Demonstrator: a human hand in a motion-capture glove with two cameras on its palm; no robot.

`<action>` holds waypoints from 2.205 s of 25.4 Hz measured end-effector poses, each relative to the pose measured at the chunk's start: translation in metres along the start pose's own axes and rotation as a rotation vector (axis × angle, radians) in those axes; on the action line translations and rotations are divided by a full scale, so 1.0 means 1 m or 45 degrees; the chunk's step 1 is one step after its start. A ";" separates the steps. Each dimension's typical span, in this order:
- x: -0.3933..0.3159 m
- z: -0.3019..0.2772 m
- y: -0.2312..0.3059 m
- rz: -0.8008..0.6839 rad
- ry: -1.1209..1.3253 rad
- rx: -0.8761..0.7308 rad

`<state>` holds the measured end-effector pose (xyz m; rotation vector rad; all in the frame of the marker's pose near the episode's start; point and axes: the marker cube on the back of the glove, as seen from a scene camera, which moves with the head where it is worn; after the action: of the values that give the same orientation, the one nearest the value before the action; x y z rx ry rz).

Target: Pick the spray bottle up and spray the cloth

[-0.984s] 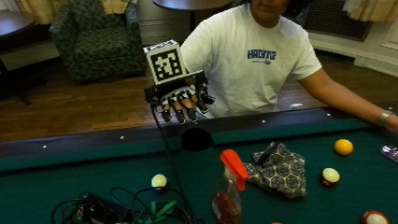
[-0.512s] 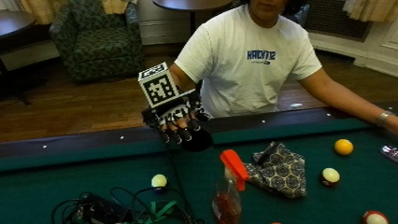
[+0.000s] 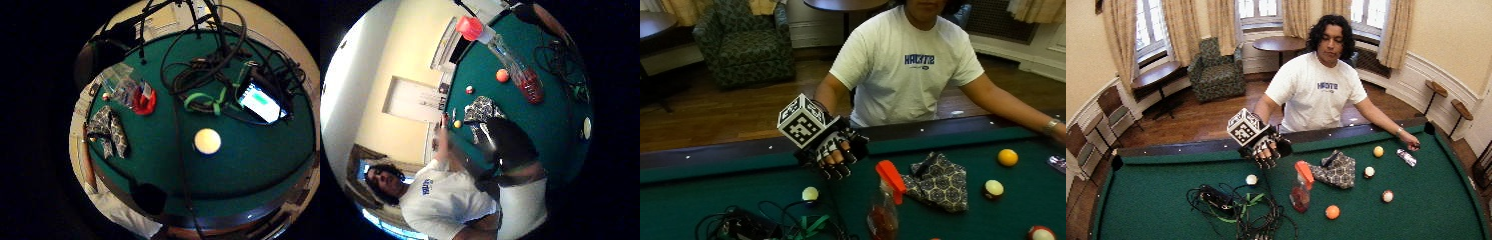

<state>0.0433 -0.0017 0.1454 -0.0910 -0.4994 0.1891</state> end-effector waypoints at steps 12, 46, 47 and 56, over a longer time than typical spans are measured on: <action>0.004 0.030 -0.040 0.021 -0.353 -0.114; -0.013 0.093 -0.134 0.024 -0.692 -0.290; -0.015 0.096 -0.137 0.022 -0.693 -0.299; -0.038 0.121 -0.147 -0.025 -0.769 -0.335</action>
<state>-0.0247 -0.1481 0.2528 -0.2902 -1.1265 0.1287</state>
